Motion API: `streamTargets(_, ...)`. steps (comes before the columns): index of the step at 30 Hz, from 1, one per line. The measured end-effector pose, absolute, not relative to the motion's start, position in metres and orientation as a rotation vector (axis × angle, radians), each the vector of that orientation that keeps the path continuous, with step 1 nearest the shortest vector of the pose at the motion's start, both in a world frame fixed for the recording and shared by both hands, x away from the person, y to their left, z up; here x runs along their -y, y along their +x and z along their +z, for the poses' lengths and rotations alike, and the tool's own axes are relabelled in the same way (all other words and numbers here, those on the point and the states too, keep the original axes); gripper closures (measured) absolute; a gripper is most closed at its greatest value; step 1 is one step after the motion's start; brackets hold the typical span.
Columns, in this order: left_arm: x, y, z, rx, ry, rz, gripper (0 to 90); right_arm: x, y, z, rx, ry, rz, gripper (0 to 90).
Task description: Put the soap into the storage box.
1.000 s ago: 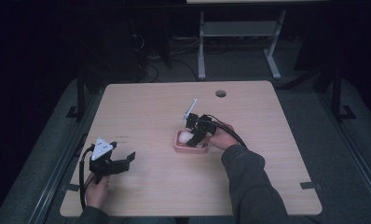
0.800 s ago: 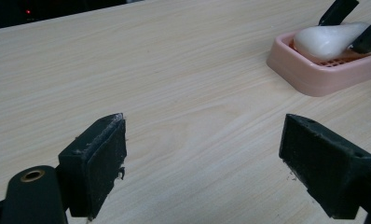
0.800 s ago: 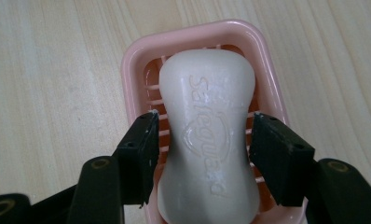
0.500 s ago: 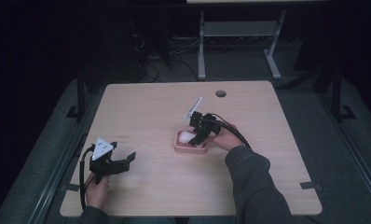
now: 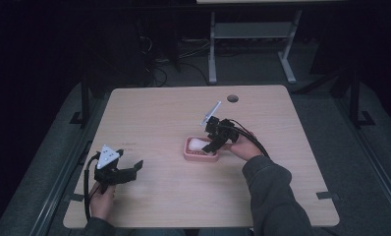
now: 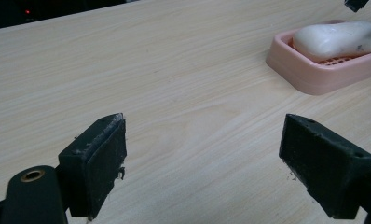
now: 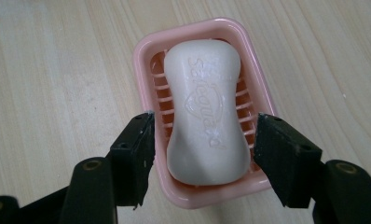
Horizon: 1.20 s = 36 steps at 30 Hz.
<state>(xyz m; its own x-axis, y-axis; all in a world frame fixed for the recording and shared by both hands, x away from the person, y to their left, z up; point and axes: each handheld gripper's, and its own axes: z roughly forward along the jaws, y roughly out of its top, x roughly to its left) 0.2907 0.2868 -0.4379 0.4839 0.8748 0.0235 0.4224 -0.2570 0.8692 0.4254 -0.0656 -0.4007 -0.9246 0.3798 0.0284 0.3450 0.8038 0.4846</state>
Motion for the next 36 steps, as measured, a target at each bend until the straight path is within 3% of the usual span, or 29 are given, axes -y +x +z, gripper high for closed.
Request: streamTargets(36,-0.285,0.291,-0.439,-1.076,1.881,0.662,14.4,0.111,0.403,-0.391,-2.857,0.688,0.828,36.9)
